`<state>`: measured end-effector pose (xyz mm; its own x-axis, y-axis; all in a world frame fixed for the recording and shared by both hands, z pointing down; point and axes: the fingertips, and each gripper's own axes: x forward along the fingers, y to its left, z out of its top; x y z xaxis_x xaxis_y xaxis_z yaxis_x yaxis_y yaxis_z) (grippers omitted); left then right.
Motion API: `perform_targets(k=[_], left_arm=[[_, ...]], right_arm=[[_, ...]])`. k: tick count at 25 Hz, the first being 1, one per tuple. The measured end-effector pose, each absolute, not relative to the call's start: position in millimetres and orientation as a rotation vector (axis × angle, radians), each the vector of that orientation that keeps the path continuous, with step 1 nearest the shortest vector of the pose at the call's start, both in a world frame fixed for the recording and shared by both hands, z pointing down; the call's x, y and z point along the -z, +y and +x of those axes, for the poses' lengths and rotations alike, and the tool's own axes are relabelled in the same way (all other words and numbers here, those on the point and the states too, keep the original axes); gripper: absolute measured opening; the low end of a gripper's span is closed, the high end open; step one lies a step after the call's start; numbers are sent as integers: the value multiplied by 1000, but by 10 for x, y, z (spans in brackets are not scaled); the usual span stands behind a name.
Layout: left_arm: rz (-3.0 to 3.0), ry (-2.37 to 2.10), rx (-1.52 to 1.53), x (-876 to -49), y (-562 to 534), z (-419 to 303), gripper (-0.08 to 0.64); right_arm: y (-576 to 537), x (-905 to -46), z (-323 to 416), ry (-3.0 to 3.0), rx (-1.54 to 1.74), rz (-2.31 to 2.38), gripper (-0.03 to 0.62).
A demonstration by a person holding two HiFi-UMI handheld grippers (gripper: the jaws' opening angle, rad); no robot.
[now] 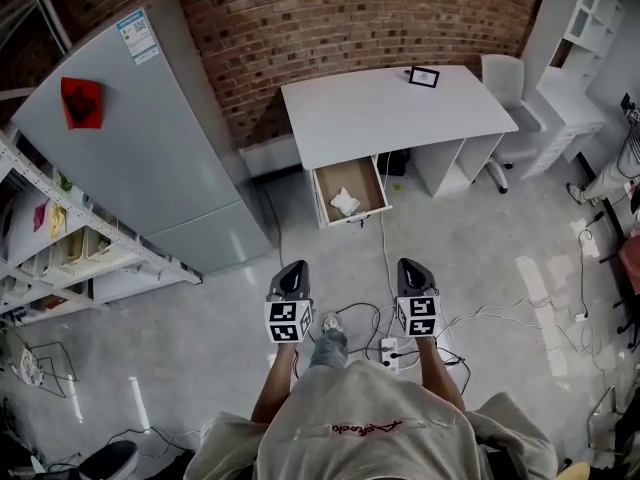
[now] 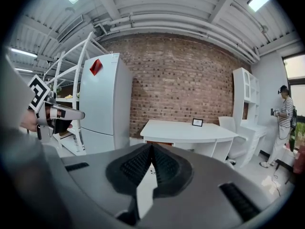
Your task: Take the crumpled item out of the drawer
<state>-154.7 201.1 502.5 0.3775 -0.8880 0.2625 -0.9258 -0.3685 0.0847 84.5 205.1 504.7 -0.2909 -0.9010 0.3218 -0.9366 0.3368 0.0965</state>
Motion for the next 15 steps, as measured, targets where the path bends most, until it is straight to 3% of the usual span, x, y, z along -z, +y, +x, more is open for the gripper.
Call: perform_targets(k=[15], left_arm=[[2458,-1593,-207,-4819,443,-1945,9]], right_arm=[[527,-4798,439,-2266,-113,1675,12]])
